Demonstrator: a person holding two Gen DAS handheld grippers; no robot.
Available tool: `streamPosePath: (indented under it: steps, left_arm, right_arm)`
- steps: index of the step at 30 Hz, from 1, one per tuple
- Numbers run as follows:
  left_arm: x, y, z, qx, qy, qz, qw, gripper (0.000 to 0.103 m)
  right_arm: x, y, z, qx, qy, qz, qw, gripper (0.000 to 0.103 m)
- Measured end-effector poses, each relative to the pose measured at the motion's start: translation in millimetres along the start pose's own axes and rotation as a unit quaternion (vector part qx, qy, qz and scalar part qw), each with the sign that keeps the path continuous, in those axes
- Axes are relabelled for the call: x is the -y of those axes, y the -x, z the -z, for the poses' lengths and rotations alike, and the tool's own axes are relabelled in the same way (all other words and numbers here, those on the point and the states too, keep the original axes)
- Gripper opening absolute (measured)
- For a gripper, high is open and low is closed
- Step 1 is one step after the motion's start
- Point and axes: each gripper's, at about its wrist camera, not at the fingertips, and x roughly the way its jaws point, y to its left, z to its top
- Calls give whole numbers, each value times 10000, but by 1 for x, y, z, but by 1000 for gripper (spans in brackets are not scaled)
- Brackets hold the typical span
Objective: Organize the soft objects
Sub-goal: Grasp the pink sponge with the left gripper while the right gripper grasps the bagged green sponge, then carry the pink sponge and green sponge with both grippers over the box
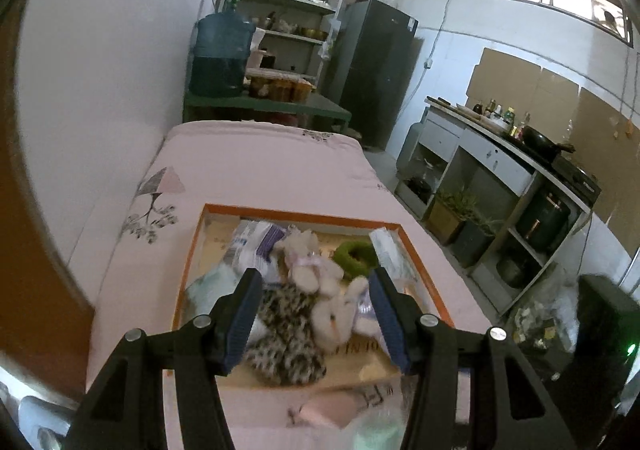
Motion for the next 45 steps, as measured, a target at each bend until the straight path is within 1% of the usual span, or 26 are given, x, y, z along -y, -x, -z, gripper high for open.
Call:
streamPosePath:
  steps: [3,4,11,15,18,19,20,21,24,27,30,33,35,36,40,42,45]
  left_arm:
    - [0,9,14,-47,-72,8,10000,55]
    - [-1,11,18,-71,-90,16,9999,55]
    - [-7,19,41,-223,-180,109,9995,55]
    - [-10,11,55,-443,-275,211,9984,55]
    - [-9,1,66,-674,-399,327,9964,55]
    - [-7,-2,69,-738,-442,375,9956,55]
    - [-5,-8,74,-848,-505,450,9941,55]
    - [-4,-12,77,-922,-548,506,9929,55]
    - [3,-25,87,-1125,-687,659,9891,55]
    - [9,-37,93,-1257,-732,710,9868,55]
    - [11,-45,94,-1248,-776,576,9875,57]
    - [9,-54,95,-1311,-707,518,9875,57]
    - [9,-61,98,-1452,-704,463,9858,57]
    - [9,-63,100,-1512,-710,416,9851,54]
    - [7,-59,102,-1417,-622,416,9871,49]
    - [6,-53,101,-1323,-584,438,9885,48]
    - [8,-33,94,-1035,-581,511,9916,48]
  right_arm:
    - [-18,-11,20,-208,-70,-229,9995,74]
    - [-23,-15,24,-241,-76,-241,9994,74]
    - [-33,-38,34,-379,-171,-122,9991,74]
    - [-36,-53,37,-520,-157,38,9985,74]
    - [-35,-63,40,-647,-199,52,9977,74]
    - [-35,-65,41,-673,-220,35,9975,69]
    - [-34,-65,43,-694,-244,10,9973,60]
    - [-33,-64,44,-696,-258,8,9972,56]
    - [-29,-58,48,-747,-272,-46,9968,53]
    - [-27,-45,55,-719,-179,40,9972,53]
    - [-22,-33,60,-684,-145,89,9975,53]
    - [-16,-25,61,-646,-176,112,9977,53]
    - [-13,-21,61,-610,-191,119,9979,53]
    - [-11,-17,62,-595,-197,120,9980,53]
    - [-8,-12,60,-548,-227,112,9982,53]
    - [-8,-9,58,-512,-221,106,9984,53]
    - [-8,-2,52,-403,-184,107,9990,53]
